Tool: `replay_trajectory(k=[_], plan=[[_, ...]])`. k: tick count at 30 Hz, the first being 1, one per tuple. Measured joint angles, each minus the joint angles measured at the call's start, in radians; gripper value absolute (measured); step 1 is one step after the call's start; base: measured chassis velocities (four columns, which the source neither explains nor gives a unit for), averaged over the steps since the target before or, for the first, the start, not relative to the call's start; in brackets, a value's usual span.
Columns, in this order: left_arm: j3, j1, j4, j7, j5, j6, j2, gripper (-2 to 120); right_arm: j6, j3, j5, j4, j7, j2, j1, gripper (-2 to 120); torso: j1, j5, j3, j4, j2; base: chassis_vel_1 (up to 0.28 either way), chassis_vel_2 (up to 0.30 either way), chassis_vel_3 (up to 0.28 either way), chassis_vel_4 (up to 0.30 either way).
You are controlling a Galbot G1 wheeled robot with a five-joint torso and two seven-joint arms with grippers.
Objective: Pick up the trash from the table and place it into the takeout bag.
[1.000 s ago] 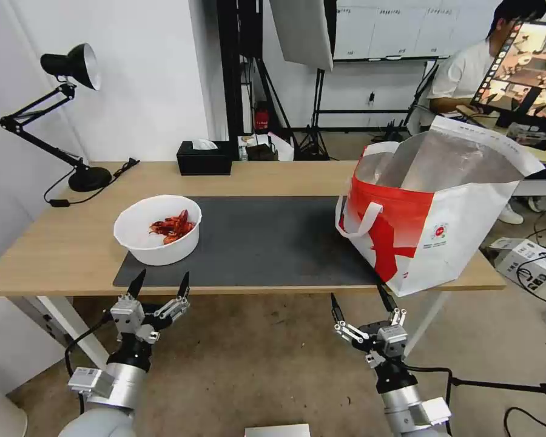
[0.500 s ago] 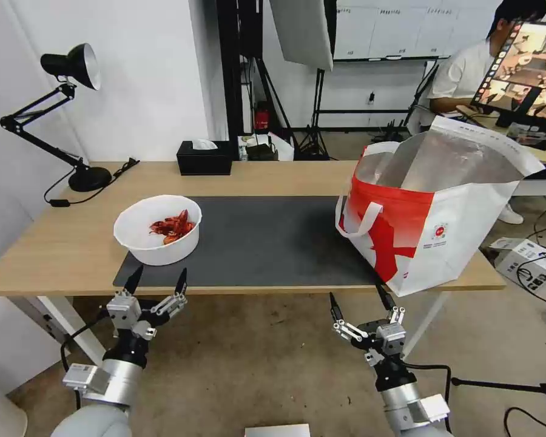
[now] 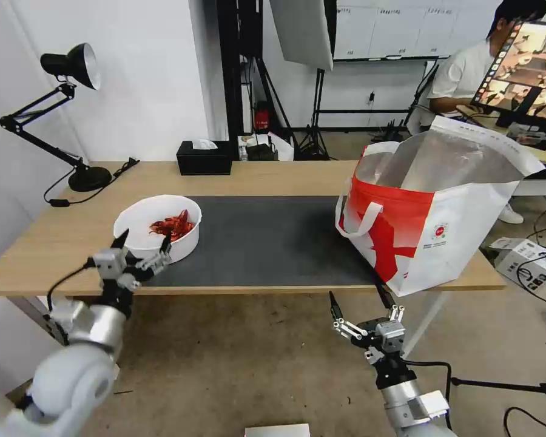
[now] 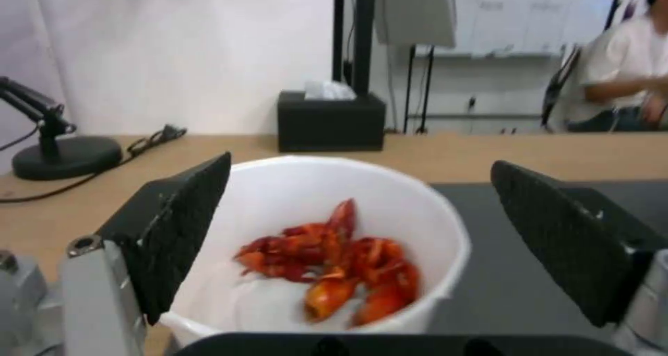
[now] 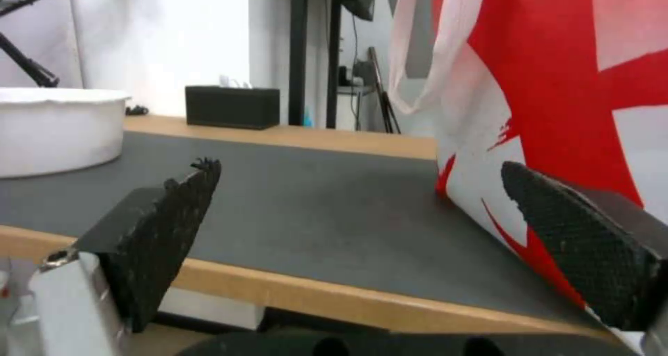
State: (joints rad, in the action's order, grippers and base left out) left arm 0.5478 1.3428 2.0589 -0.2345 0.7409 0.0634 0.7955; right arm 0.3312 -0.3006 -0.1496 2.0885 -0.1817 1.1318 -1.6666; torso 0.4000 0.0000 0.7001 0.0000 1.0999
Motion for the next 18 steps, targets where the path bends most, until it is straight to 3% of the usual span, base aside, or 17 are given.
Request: replay_trajectory(k=[1, 3, 8, 12, 18], plan=[[0.0, 0.0, 0.0, 0.0, 0.0, 0.0, 0.0, 100, 0.0, 0.0, 0.0, 0.0, 0.0, 0.0, 0.0, 100, 0.0, 0.0, 0.0, 0.0, 0.0, 0.0, 0.0, 0.0, 0.0], [-0.017, -0.063, -0.037, -0.027, 0.053, 0.071, -0.054, 100, -0.011, -0.001, 0.003, -0.002, 0.0, 0.001, 0.0, 100, 0.0, -0.0002, 0.0, -0.0002, 0.0, 0.0, 0.0, 0.0, 0.0], [-0.021, -0.132, -0.077, -0.069, 0.137, 0.181, -0.117, 100, -0.037, 0.011, 0.025, -0.02, 0.003, -0.002, 0.019, 100, 0.0, -0.0003, 0.0, -0.0002, 0.0, 0.0, 0.0, 0.0, 0.0], [-0.012, -0.149, -0.087, -0.077, 0.168, 0.234, -0.137, 100, -0.037, 0.016, 0.033, -0.042, 0.002, -0.002, 0.038, 100, 0.0, -0.0001, 0.0, 0.0002, 0.0, 0.0, 0.0, 0.0, 0.0], [-0.015, -0.163, -0.101, -0.077, 0.192, 0.255, -0.141, 100, -0.042, 0.017, 0.05, -0.059, -0.005, -0.006, 0.053, 100, 0.0, -0.0002, 0.0, 0.0, 0.0, 0.0, 0.0, 0.0, 0.0]])
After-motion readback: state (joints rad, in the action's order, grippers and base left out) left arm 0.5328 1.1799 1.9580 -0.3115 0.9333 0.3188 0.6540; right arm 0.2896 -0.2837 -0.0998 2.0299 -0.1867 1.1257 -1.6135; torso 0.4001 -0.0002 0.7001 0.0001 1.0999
